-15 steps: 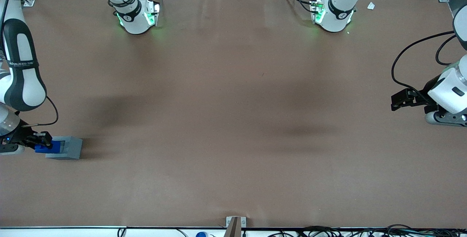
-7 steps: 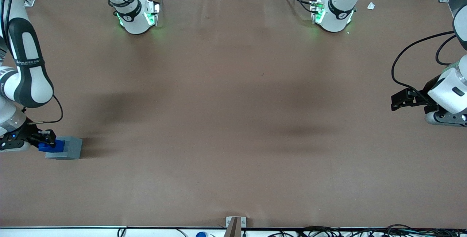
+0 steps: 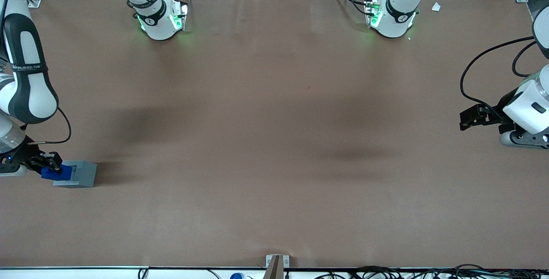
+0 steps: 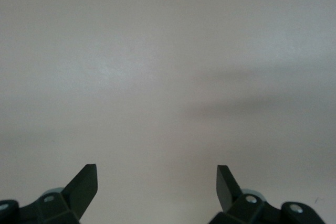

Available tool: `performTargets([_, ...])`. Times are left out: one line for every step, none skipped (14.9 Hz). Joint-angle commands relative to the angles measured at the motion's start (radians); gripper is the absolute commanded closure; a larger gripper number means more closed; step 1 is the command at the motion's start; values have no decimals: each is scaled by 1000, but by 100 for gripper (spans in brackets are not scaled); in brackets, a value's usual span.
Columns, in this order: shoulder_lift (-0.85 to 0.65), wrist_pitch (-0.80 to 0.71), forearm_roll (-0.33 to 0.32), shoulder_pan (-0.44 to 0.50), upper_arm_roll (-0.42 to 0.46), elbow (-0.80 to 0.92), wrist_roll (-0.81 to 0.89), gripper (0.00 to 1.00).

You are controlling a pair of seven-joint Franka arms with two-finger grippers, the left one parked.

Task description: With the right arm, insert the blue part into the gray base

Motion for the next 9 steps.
performTargets([-29,13,34,-14,11,-42,-16,100])
performTargets([-29,13,34,-15,11,-42,-16,100])
performTargets([-28,13,34,-17,11,-44,-16,100])
performTargets([-28,13,34,-19,11,-44,-16,100])
performTargets([-26,16,34,-20,11,-44,-18,100])
performTargets([-25,25,34,-20,11,-44,-18,100])
performTargets([-25,27,34,-20,11,-45,-19,100])
performTargets([-23,28,34,-20,11,-45,-19,100])
performTargets([-23,28,34,-20,11,-45,-19,100])
